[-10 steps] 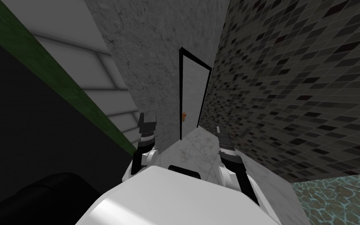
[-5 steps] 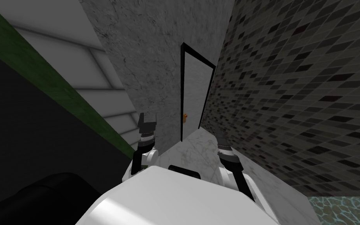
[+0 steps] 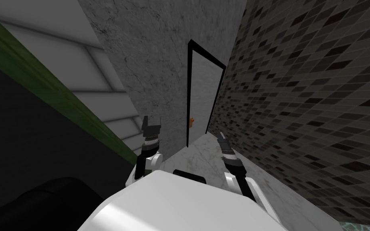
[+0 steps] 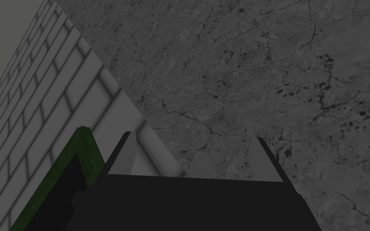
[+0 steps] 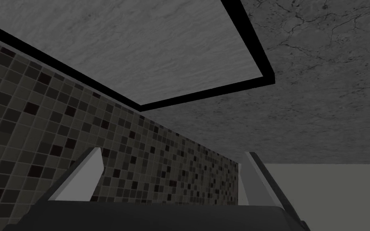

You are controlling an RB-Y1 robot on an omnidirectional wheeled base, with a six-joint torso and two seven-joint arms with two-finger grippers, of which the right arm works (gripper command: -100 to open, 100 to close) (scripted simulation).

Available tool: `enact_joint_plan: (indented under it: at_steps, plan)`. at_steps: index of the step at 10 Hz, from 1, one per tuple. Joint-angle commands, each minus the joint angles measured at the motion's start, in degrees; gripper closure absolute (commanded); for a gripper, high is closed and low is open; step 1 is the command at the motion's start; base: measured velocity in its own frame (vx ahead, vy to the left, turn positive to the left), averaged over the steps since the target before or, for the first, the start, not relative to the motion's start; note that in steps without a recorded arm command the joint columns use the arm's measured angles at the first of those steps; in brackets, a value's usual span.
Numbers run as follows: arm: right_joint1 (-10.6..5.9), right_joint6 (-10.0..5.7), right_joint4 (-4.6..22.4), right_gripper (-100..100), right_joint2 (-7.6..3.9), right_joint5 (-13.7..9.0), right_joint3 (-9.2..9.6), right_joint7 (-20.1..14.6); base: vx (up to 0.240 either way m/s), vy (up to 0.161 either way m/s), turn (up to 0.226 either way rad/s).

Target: Pull the door open

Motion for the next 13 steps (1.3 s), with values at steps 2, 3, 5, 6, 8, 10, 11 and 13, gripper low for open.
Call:
enact_joint_plan:
  at_steps: [2,3,5,6,8,10,11,13]
  plan:
    - [-0.42,-1.25,2.26,-100,-0.34,3.42,-0.41,0.99,0.095,-0.016,0.072]
    - [-0.62,-1.72,3.17,-100,-0.46,4.73,-0.58,1.35,0.093,0.004,0.072]
    - [-1.02,-2.64,4.98,-100,-0.71,7.34,-0.92,2.07,0.107,-0.007,0.064]
    - [-1.22,-3.11,5.89,-100,-0.81,8.64,-1.10,2.43,0.101,-0.004,0.076]
    - [-1.62,-4.03,7.71,-100,-1.01,11.26,-1.44,3.15,0.097,-0.001,0.070]
    - [-2.02,-4.96,9.51,-100,-1.20,13.86,-1.78,3.87,0.111,-0.012,0.068]
    - [-2.22,-5.41,10.39,-100,-1.28,15.13,-1.95,4.22,0.098,-0.011,0.070]
    - [-2.61,-6.31,12.15,-100,-1.44,17.66,-2.29,4.92,0.092,-0.017,0.068]
